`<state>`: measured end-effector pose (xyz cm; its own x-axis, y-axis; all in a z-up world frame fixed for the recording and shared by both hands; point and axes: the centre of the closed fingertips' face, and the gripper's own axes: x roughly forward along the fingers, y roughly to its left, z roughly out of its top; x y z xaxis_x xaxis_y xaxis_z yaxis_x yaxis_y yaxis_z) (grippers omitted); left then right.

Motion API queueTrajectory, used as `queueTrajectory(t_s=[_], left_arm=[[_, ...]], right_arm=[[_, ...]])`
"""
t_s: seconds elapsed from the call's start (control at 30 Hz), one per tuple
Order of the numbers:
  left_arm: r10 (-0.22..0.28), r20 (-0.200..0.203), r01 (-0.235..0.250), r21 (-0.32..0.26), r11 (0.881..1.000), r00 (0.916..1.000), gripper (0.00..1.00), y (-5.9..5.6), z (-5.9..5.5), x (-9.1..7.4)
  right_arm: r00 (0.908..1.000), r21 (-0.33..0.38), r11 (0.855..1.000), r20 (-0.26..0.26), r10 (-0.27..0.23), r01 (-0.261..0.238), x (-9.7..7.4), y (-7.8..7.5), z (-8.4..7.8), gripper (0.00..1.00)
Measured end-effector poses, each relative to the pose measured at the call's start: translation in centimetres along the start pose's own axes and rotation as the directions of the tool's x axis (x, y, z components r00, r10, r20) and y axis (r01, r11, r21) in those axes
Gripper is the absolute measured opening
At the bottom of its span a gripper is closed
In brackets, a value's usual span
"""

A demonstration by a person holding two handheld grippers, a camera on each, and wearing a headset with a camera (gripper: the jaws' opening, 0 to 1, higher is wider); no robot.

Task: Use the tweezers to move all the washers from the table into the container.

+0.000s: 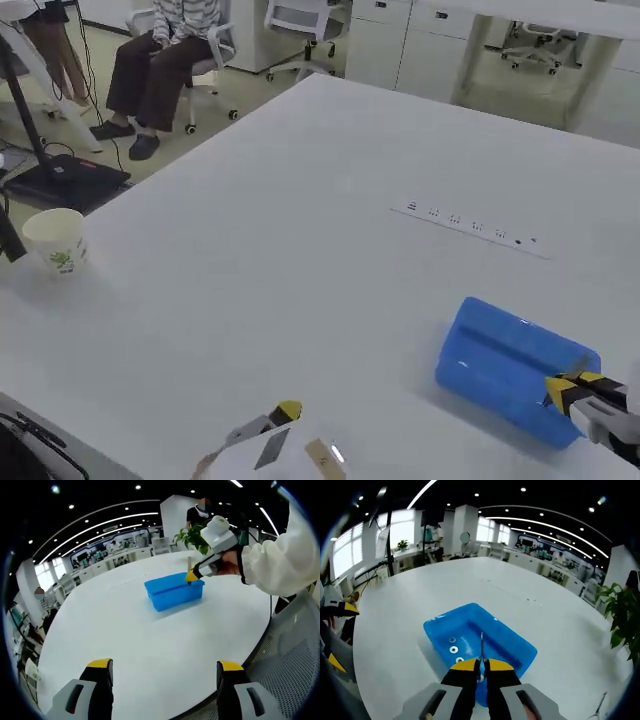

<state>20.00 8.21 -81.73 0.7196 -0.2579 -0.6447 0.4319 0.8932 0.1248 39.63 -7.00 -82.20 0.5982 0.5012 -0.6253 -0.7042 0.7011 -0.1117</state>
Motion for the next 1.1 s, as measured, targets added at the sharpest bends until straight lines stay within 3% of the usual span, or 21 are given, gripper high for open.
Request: queueTrajectory(t_s=[0.1, 0.13, 0.17, 0.27, 0.47, 0.6, 0.83, 1.1], left_arm=[[-0.005, -0.001, 0.005, 0.004, 1.000, 1.0000, 0.87, -0.1, 0.0, 0.0], [-0.005, 0.000, 0.005, 0.003, 1.000, 1.0000, 0.87, -0.1, 0.0, 0.0], [-0.004, -0.001, 0.004, 0.000, 1.000, 1.0000, 0.87, -0.1, 0.0, 0.0], [-0.006, -0.016, 0.006, -0.003, 1.000, 0.9999, 0.87, -0.1, -0.3, 0.1], [-0.017, -0.022, 0.017, 0.004, 1.000, 0.9996, 0.86, -0.3, -0.3, 0.2], [-0.020, -0.053, 0.021, 0.007, 1.000, 0.9984, 0.86, -0.4, -0.8, 0.4], [-0.021, -0.089, 0.023, 0.019, 1.000, 0.9958, 0.86, -0.5, -1.4, 0.6], [-0.024, -0.094, 0.026, 0.021, 0.999, 0.9953, 0.86, -0.5, -1.6, 0.6]], right_arm=[[0.9996, 0.007, 1.000, -0.028, -0.003, 0.004, 0.3, -0.2, -0.9, 0.03], [0.9998, 0.017, 1.000, 0.018, -0.011, 0.011, 0.4, -0.4, -0.1, 0.03], [0.9998, 0.032, 0.999, -0.017, -0.013, 0.013, 0.5, -0.6, -0.5, 0.03], [0.9998, 0.076, 0.997, -0.010, -0.015, 0.016, 0.6, -0.8, -0.2, 0.03], [0.9997, 0.040, 0.999, -0.018, -0.016, 0.017, 0.8, 0.1, 0.2, 0.03], [0.9996, 0.024, 0.999, -0.020, -0.022, 0.022, 0.9, 0.5, 0.3, 0.03], [0.9991, 0.035, 0.999, -0.026, -0.035, 0.036, 1.4, 0.3, 0.6, 0.03], [0.9983, 0.073, 0.996, -0.028, -0.052, 0.054, 1.7, 0.2, 0.6, 0.03]])
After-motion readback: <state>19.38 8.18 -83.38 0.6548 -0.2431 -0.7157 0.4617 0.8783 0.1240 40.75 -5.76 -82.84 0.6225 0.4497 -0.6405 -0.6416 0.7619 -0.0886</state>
